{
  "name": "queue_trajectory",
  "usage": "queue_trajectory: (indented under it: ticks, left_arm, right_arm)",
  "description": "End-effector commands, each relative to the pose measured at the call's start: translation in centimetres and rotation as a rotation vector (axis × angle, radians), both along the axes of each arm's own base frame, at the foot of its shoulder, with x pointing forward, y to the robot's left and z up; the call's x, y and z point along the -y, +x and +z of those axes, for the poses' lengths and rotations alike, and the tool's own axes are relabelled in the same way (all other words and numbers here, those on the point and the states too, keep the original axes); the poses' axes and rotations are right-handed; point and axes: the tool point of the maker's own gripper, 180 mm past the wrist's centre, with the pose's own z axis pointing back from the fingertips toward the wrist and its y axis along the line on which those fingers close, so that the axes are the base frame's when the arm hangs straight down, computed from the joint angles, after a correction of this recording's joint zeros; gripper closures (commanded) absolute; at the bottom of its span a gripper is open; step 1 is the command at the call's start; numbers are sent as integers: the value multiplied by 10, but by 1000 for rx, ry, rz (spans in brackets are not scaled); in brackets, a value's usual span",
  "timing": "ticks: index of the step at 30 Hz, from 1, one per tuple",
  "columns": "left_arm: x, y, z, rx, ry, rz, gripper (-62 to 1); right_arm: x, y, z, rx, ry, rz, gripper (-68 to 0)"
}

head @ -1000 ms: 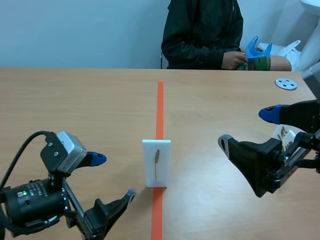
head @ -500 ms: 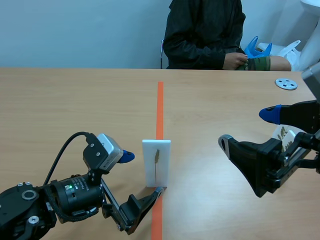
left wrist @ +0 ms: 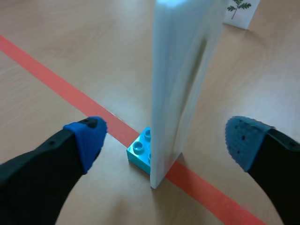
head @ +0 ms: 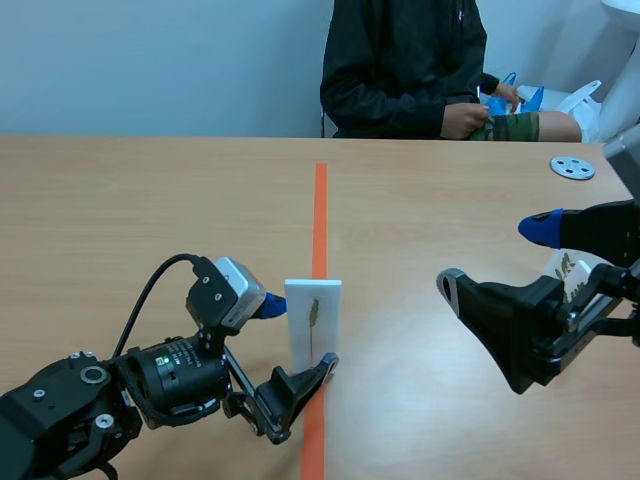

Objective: Sort the leaf by its shape. The table is split by an orange tape line. A compound leaf with several leaflets goes to the left side, a simple leaf with one blade goes to the right side. Return to the home posture when a red brick is placed on the table.

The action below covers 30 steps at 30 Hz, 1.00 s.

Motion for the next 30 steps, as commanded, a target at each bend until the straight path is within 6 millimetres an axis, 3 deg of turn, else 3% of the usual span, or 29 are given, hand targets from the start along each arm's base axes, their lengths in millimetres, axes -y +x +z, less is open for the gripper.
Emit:
queue_trajectory:
  ticks: [1,8,21,24,28,30]
  left_arm:
    - [5,6,14,40,-41,6,-453]
    - [6,6,16,43,-49,6,-300]
    - [27,-4,18,34,-82,-27,-273]
    - [26,-3,18,37,-79,-22,-191]
    - [24,0,17,47,-71,-4,-174]
    - [24,0,17,47,-70,-4,-129]
  right_arm:
    - [5,4,7,27,-1,-5,-679]
    - [5,4,7,27,-1,-5,-679]
    - [5,4,7,27,-1,-5,-679]
    - [5,4,7,27,-1,-5,-679]
    - [5,4,7,27,-1,-5,-679]
    - [5,4,7,27,-1,-5,-679]
